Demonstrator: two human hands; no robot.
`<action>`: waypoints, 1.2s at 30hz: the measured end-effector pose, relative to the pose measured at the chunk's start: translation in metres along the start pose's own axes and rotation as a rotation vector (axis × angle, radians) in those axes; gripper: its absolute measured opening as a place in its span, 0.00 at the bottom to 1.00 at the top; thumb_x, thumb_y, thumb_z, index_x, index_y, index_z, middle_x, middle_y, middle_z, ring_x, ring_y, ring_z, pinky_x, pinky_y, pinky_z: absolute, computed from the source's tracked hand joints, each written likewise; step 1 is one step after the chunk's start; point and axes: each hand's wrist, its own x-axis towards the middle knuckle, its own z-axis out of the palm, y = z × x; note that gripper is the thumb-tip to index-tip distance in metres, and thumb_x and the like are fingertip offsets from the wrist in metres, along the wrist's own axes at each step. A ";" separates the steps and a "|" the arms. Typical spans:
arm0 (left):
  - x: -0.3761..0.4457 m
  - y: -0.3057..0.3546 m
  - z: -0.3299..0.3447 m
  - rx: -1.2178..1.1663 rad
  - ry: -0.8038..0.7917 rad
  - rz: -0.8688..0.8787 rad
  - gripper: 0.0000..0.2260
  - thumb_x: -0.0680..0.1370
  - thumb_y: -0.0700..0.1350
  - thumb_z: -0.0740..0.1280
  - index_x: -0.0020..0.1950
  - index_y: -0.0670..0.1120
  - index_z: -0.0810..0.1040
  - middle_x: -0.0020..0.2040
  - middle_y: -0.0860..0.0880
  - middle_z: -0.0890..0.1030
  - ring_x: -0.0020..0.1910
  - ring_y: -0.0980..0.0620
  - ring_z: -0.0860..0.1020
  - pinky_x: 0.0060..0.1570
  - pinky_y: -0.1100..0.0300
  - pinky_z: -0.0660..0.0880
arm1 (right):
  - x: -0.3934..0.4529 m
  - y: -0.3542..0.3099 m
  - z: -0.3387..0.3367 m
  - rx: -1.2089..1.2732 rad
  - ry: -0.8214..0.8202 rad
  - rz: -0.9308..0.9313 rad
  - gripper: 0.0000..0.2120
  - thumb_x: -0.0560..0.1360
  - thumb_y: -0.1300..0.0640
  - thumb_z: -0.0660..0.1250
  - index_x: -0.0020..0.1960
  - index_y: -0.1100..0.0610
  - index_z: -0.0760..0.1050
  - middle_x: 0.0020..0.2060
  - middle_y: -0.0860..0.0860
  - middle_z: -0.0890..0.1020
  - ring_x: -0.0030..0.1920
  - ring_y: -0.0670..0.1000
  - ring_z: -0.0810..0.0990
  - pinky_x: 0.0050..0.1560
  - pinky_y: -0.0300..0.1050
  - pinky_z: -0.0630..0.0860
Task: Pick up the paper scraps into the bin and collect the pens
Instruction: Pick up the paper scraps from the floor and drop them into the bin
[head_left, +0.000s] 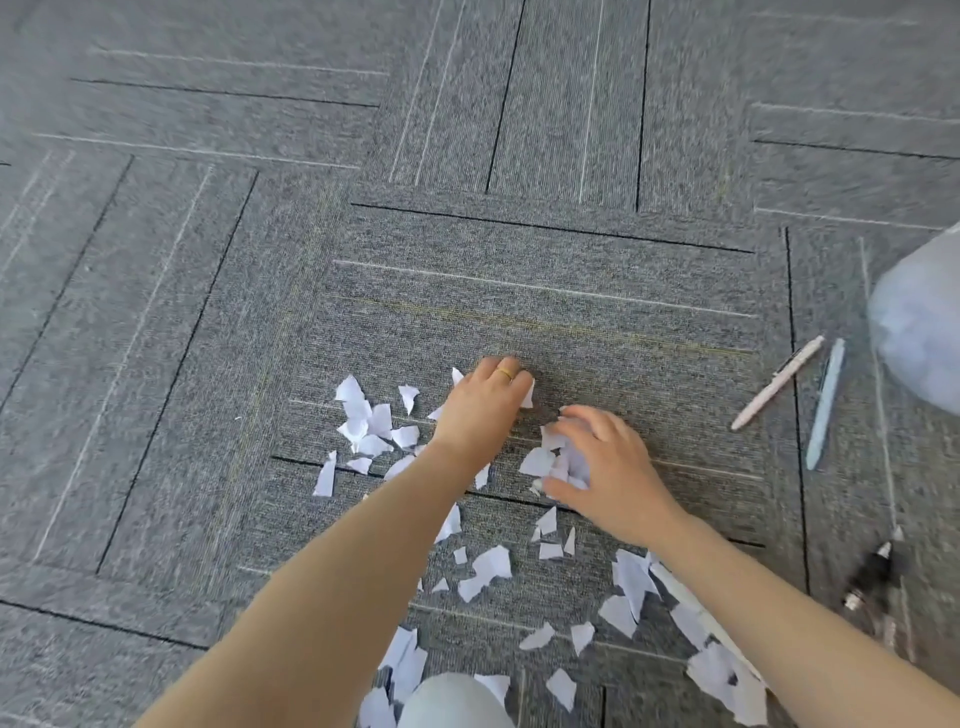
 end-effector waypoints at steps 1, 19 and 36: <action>0.001 -0.001 -0.001 0.012 -0.007 0.009 0.15 0.73 0.30 0.61 0.59 0.39 0.70 0.64 0.43 0.70 0.62 0.42 0.68 0.56 0.52 0.72 | -0.006 -0.004 0.008 -0.019 0.005 0.007 0.33 0.68 0.33 0.57 0.68 0.49 0.65 0.69 0.47 0.63 0.70 0.51 0.58 0.70 0.51 0.55; -0.072 -0.086 -0.035 -0.549 0.148 -0.431 0.18 0.66 0.55 0.54 0.48 0.53 0.79 0.66 0.51 0.70 0.67 0.52 0.61 0.70 0.49 0.52 | -0.030 -0.038 0.062 0.310 0.419 0.052 0.17 0.71 0.50 0.55 0.52 0.53 0.77 0.57 0.48 0.75 0.59 0.46 0.69 0.62 0.45 0.58; -0.105 -0.074 0.000 -0.197 -0.072 -0.102 0.08 0.76 0.44 0.61 0.53 0.48 0.77 0.61 0.51 0.72 0.62 0.51 0.67 0.70 0.51 0.58 | -0.056 -0.069 0.080 0.021 0.022 -0.099 0.24 0.72 0.38 0.50 0.65 0.42 0.66 0.71 0.45 0.62 0.73 0.51 0.53 0.70 0.56 0.33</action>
